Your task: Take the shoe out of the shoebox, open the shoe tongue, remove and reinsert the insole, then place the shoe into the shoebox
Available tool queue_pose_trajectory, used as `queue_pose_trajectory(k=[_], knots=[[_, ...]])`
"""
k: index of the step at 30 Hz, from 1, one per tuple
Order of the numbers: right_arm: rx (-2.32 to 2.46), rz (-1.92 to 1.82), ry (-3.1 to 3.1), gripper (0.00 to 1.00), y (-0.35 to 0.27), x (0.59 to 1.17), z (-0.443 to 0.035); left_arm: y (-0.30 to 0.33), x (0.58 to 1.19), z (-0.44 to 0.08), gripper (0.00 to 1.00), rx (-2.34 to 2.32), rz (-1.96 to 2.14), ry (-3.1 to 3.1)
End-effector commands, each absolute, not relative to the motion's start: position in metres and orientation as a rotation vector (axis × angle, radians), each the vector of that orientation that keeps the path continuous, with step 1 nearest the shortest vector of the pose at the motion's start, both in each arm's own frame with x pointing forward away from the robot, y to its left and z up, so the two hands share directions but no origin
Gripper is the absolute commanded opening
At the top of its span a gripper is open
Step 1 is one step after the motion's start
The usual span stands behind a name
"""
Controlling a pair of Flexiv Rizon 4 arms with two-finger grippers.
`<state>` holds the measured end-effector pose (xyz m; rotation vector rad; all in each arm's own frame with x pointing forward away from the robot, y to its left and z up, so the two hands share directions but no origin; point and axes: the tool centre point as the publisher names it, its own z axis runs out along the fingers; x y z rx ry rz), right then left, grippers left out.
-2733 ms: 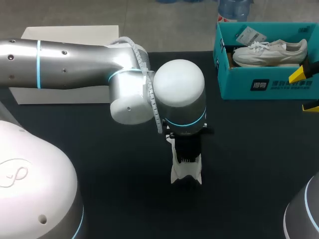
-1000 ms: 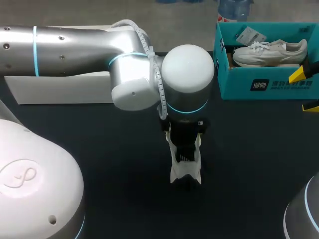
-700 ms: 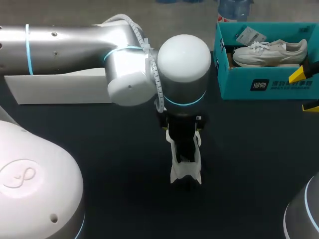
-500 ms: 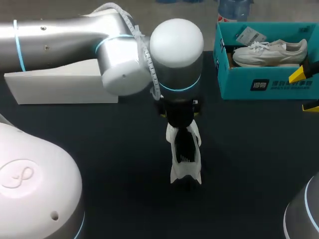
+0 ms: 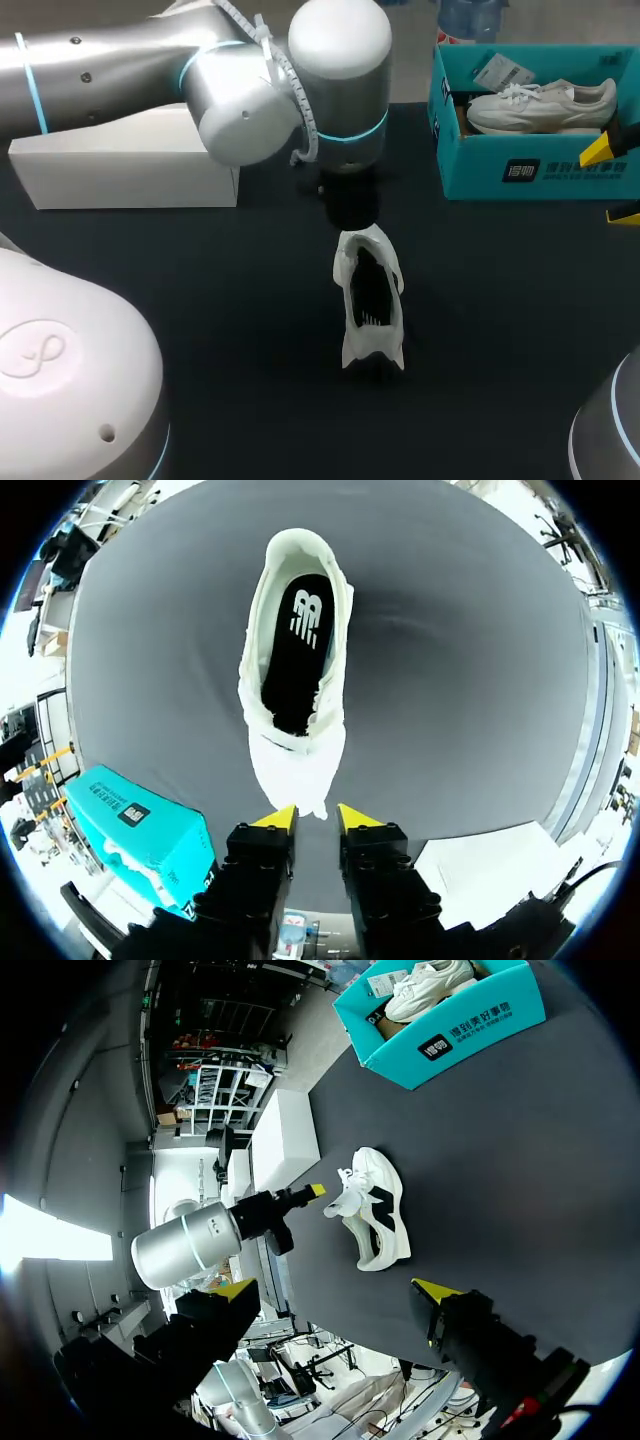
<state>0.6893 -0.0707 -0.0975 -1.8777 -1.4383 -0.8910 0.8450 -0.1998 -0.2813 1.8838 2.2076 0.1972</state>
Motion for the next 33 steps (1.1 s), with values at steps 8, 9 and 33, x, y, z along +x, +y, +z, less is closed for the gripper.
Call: queue_pose_trajectory(k=[8,9,33], knots=[[-1.88,-0.89,-1.438,1.0,-0.07,0.689,-0.098,-0.212,0.837,-0.308,0.0,1.962,0.213,2.422],[-1.88,-0.89,-1.438,1.0,-0.07,0.689,-0.098,-0.213,0.833,-0.311,0.0,1.973,0.227,2.427],[-1.88,-0.89,-1.438,1.0,-0.07,0.689,-0.098,-0.195,0.787,-0.305,0.0,2.149,0.286,2.387]])
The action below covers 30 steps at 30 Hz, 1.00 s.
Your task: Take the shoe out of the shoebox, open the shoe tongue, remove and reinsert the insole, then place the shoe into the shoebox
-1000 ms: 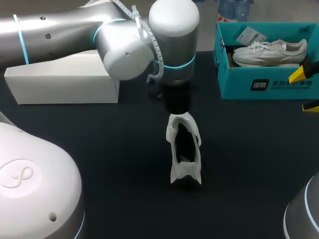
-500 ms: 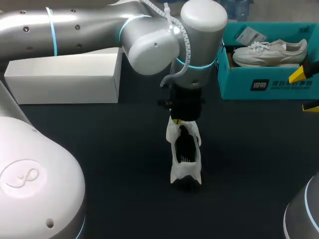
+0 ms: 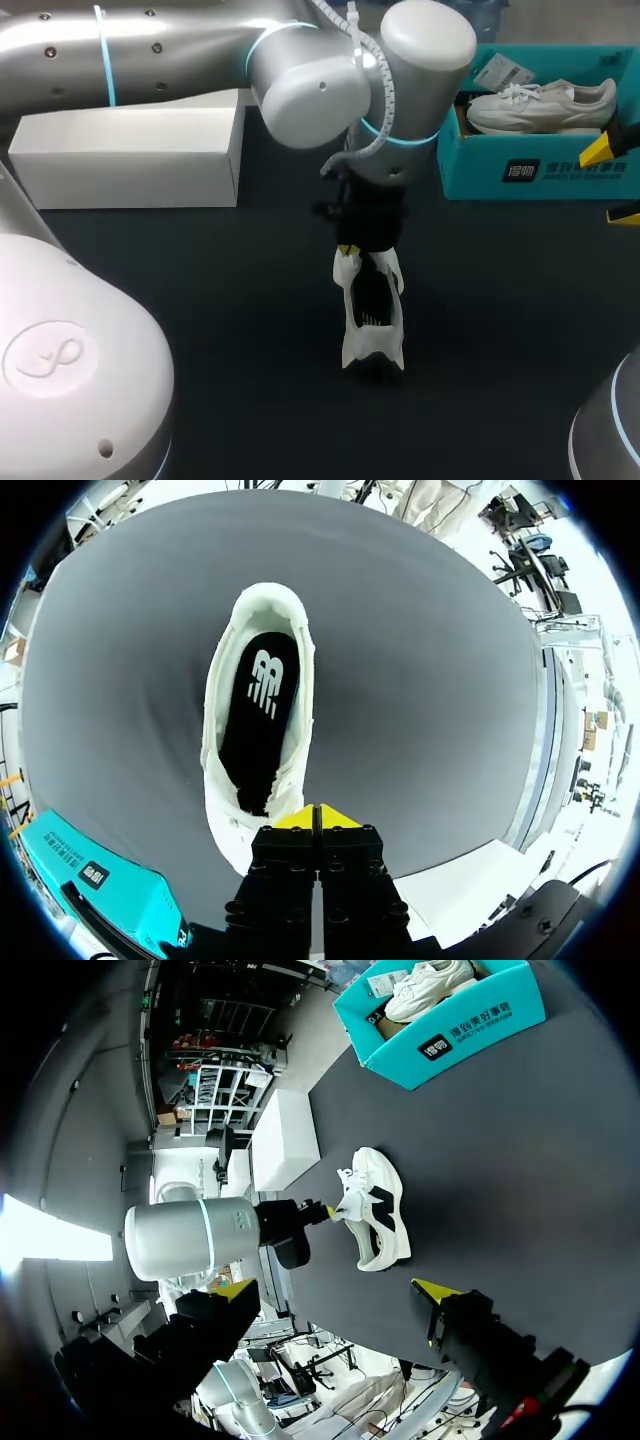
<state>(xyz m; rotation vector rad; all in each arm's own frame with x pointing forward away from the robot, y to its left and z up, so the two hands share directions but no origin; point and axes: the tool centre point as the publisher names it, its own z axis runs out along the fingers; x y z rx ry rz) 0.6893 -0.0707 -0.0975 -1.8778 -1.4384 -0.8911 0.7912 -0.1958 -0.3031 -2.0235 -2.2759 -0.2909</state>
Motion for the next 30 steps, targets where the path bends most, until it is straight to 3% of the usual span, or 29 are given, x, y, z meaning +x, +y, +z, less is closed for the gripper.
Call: queue_pose_trajectory(k=[1,17,30], knots=[[-1.88,-0.89,-1.438,1.0,-0.07,0.689,-0.098,-0.196,0.787,-0.305,0.0,-2.04,-0.269,-2.263],[-1.88,-0.89,-1.438,1.0,-0.07,0.689,-0.098,-0.217,0.768,-0.303,0.0,-2.14,-0.241,-2.234],[-1.88,-0.89,-1.438,1.0,-0.07,0.689,-0.098,-0.212,0.805,-0.285,0.0,-2.075,-0.243,-2.46]])
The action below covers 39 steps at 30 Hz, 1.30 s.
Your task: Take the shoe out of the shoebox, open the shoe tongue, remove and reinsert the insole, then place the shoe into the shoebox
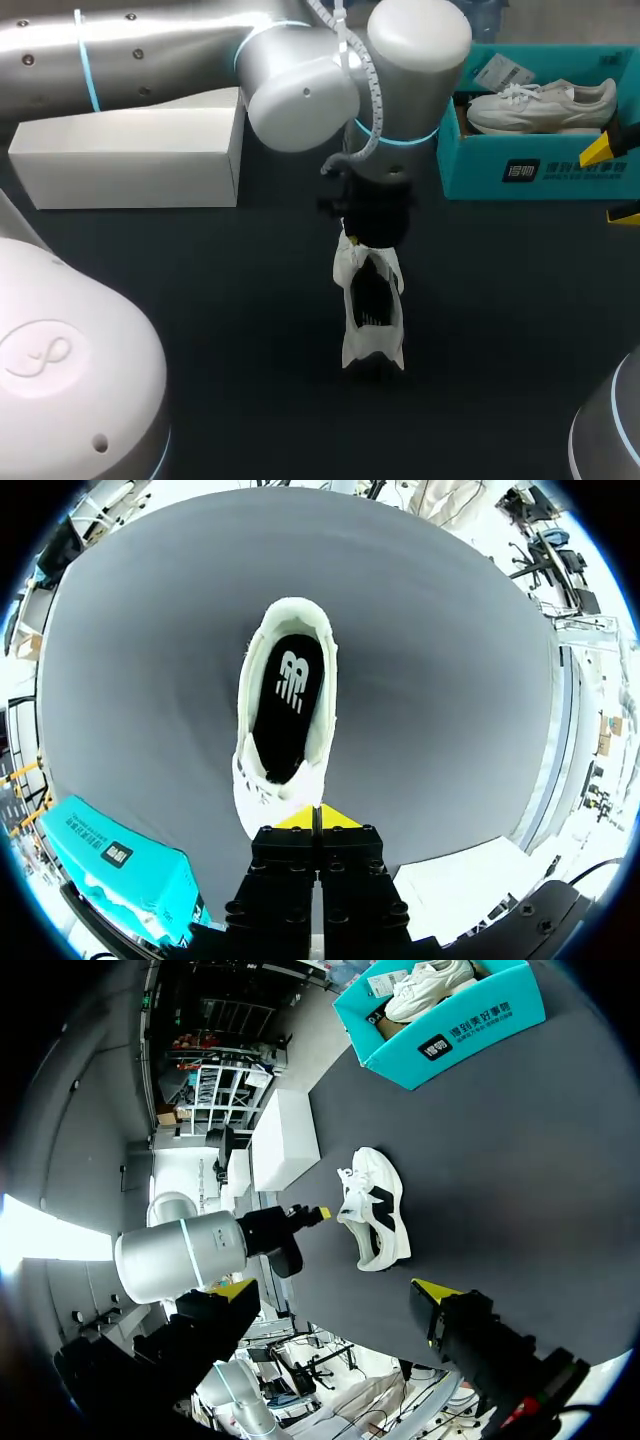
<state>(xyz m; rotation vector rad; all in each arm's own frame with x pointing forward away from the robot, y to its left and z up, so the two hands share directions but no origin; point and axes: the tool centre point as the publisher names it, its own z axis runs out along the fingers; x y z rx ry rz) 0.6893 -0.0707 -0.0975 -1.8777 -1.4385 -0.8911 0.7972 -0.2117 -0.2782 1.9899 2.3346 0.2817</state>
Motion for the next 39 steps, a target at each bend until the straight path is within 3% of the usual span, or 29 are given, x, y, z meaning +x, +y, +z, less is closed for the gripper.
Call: queue_pose_trajectory(k=[1,34,39], knots=[[-1.88,-0.89,-1.438,1.0,-0.07,0.689,-0.098,-0.216,0.809,-0.288,0.0,1.947,0.219,2.326],[-1.88,-0.89,-1.438,1.0,-0.07,0.689,-0.098,-0.231,0.776,-0.343,0.0,2.04,0.163,2.448],[-1.88,-0.89,-1.438,1.0,-0.07,0.689,-0.098,-0.227,0.774,-0.326,0.0,1.952,0.057,2.514]])
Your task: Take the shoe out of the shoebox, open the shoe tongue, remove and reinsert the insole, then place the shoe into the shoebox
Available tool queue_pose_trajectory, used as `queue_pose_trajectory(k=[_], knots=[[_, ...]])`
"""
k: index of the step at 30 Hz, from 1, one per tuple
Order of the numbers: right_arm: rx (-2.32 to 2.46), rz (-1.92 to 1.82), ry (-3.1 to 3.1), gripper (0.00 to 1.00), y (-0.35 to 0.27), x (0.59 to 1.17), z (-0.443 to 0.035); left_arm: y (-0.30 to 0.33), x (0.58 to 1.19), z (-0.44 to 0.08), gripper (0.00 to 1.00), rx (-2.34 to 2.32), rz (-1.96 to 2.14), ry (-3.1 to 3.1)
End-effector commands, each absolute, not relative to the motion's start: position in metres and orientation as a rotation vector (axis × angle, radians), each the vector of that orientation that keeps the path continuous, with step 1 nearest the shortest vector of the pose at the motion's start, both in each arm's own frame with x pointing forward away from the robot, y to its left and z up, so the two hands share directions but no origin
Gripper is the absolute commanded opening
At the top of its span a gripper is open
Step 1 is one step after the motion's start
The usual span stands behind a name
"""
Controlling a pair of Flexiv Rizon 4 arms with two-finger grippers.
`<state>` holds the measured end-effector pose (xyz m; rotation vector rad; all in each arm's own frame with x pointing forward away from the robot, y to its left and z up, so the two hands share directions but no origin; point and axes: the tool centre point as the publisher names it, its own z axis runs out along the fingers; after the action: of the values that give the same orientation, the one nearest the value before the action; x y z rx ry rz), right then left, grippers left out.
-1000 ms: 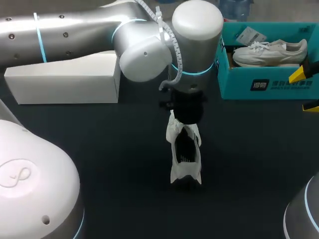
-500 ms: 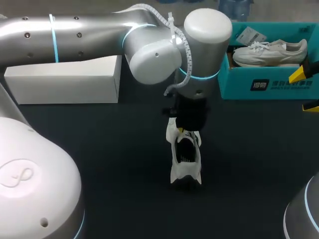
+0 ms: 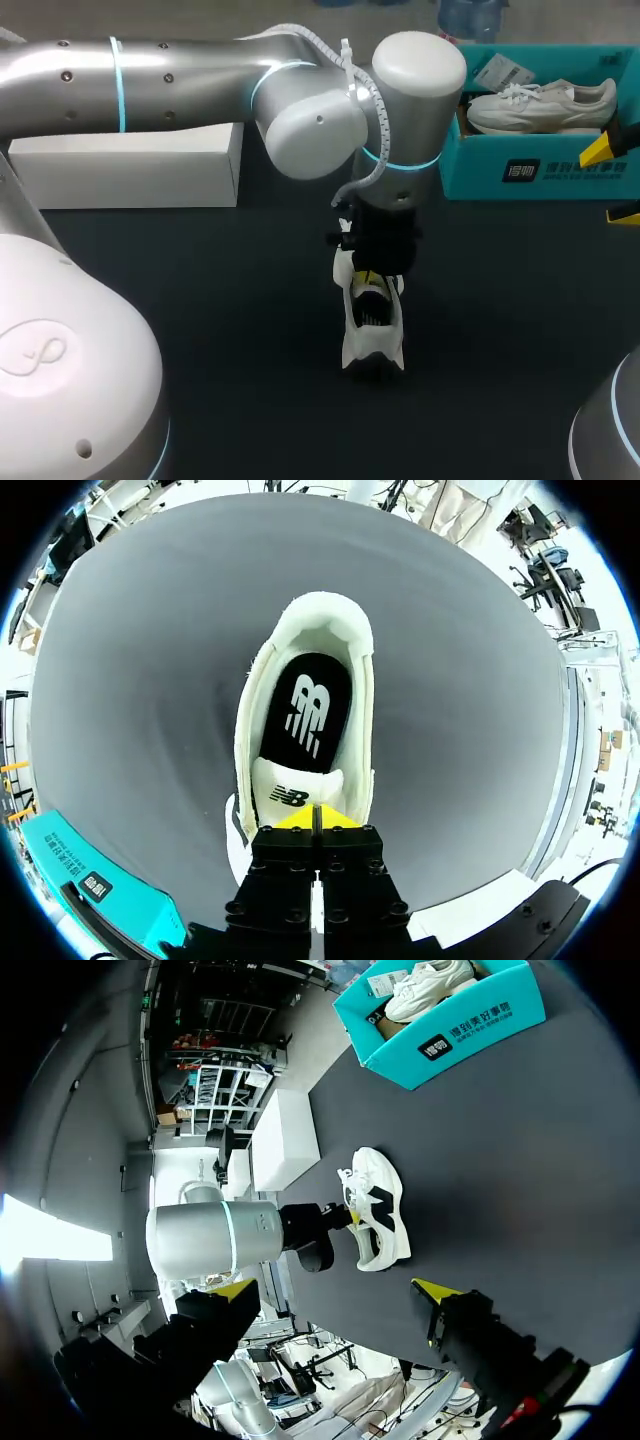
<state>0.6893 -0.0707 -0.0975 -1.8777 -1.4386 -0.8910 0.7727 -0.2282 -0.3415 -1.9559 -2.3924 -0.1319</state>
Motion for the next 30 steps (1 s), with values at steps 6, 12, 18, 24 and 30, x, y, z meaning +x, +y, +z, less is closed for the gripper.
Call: queue_pose_trajectory(k=[6,12,18,24,30], knots=[[-1.88,-0.89,-1.438,1.0,-0.07,0.689,-0.098,-0.226,0.774,-0.3,0.0,-1.691,0.238,-2.546],[-1.88,-0.89,-1.438,1.0,-0.07,0.689,-0.098,-0.226,0.774,-0.3,0.0,-1.691,0.238,-2.546],[-1.88,-0.89,-1.438,1.0,-0.07,0.689,-0.098,-0.228,0.778,-0.297,0.0,-1.582,0.255,-2.614],[-1.88,-0.89,-1.438,1.0,-0.07,0.689,-0.098,-0.239,0.768,-0.286,0.0,-0.405,0.228,-3.032],[-1.88,-0.89,-1.438,1.0,-0.07,0.689,-0.098,-0.227,0.777,-0.296,0.0,0.362,0.228,-3.09]])
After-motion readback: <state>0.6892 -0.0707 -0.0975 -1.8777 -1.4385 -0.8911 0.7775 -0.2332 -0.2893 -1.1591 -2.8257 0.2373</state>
